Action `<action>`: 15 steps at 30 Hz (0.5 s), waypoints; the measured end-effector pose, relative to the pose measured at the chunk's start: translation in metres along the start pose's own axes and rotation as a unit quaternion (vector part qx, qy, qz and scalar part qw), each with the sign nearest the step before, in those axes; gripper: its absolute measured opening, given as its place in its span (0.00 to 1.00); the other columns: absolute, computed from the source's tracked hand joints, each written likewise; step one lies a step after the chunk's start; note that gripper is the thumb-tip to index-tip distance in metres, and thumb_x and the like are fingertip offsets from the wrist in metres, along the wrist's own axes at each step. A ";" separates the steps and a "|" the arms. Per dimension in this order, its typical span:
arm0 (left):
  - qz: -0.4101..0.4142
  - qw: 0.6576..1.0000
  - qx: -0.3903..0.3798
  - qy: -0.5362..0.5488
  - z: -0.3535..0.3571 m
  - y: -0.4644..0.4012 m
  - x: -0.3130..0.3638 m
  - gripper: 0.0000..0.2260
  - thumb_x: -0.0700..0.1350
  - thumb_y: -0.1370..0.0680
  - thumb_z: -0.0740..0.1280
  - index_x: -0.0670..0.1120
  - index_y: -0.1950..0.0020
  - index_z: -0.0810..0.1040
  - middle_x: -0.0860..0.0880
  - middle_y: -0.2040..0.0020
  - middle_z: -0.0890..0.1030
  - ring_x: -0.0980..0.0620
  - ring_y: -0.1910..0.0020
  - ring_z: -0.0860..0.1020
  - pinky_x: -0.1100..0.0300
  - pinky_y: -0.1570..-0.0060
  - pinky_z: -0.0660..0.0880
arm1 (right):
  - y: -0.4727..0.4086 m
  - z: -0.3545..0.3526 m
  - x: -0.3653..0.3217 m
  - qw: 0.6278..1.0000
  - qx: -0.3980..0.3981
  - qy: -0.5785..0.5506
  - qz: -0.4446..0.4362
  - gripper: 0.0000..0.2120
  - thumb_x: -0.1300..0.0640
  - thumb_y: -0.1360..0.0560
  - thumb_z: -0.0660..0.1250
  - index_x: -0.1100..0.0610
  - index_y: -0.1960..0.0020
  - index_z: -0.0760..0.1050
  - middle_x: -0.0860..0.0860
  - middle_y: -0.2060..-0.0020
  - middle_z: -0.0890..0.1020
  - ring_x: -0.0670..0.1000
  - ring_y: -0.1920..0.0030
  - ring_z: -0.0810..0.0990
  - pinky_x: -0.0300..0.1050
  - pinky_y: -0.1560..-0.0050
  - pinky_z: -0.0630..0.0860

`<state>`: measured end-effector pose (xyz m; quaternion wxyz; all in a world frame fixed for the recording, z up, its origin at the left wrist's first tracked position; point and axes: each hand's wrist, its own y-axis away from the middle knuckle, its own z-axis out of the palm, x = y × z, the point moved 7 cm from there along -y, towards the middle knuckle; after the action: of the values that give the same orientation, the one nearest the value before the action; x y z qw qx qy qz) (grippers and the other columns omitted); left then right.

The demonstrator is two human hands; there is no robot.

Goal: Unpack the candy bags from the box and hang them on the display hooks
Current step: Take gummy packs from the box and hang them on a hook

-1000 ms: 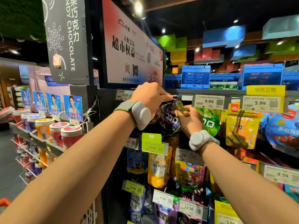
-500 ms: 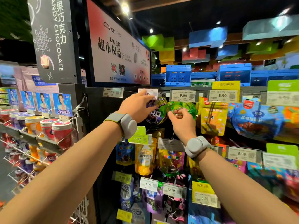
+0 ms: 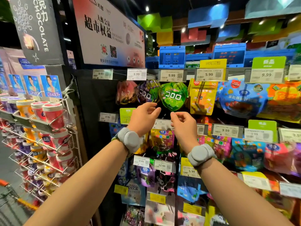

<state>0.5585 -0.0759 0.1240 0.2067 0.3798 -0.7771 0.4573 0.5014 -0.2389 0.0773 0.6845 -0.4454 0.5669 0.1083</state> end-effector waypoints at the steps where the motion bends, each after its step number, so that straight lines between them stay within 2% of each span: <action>1: -0.017 1.000 -0.005 0.025 0.010 0.007 -0.005 0.16 0.53 0.21 0.66 0.48 0.36 0.78 0.51 0.46 0.83 0.55 0.46 0.80 0.60 0.47 0.75 | 0.006 -0.005 0.008 1.000 0.002 -0.005 0.011 0.08 0.47 0.22 0.68 0.51 0.53 0.78 0.48 0.59 0.83 0.50 0.56 0.83 0.49 0.53 0.80; 5: -0.065 0.993 -0.041 0.084 0.052 0.040 -0.024 0.16 0.53 0.20 0.65 0.47 0.37 0.79 0.49 0.46 0.83 0.55 0.50 0.81 0.58 0.49 0.78 | 0.031 -0.026 0.045 0.998 0.000 -0.027 0.064 0.08 0.48 0.21 0.67 0.52 0.54 0.79 0.50 0.61 0.83 0.54 0.56 0.83 0.54 0.53 0.80; 9: -0.113 0.984 -0.072 0.116 0.091 0.074 -0.041 0.14 0.55 0.20 0.64 0.48 0.41 0.79 0.52 0.49 0.83 0.55 0.49 0.81 0.53 0.47 0.79 | 0.065 -0.050 0.088 0.994 -0.003 -0.021 0.110 0.09 0.47 0.21 0.66 0.50 0.55 0.79 0.49 0.62 0.83 0.53 0.58 0.83 0.53 0.56 0.81; 12: -0.148 0.975 -0.077 0.144 0.116 0.101 -0.050 0.09 0.51 0.20 0.65 0.49 0.45 0.79 0.50 0.50 0.84 0.55 0.53 0.82 0.62 0.56 0.79 | 0.092 -0.068 0.126 0.987 -0.010 -0.029 0.159 0.09 0.49 0.21 0.67 0.53 0.56 0.78 0.51 0.63 0.83 0.52 0.62 0.81 0.54 0.58 0.79; 13: -0.167 0.970 -0.084 0.154 0.127 0.110 -0.053 0.07 0.50 0.20 0.65 0.50 0.47 0.79 0.50 0.51 0.84 0.55 0.54 0.82 0.63 0.58 0.79 | 0.101 -0.074 0.139 0.984 -0.014 -0.028 0.173 0.09 0.50 0.21 0.67 0.54 0.56 0.78 0.52 0.64 0.82 0.52 0.62 0.80 0.54 0.58 0.78; 15: -0.212 0.955 -0.102 0.182 0.149 0.130 -0.062 0.06 0.50 0.20 0.65 0.50 0.51 0.80 0.48 0.53 0.84 0.51 0.57 0.81 0.54 0.56 0.79 | 0.119 -0.087 0.160 0.980 -0.018 -0.020 0.197 0.09 0.51 0.21 0.66 0.55 0.56 0.79 0.54 0.64 0.83 0.52 0.63 0.79 0.53 0.60 0.78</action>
<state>0.5000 -0.1421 -0.0638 0.4747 0.4233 -0.6703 0.3823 0.4180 -0.2906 -0.1165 0.6525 -0.3353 0.6279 0.2601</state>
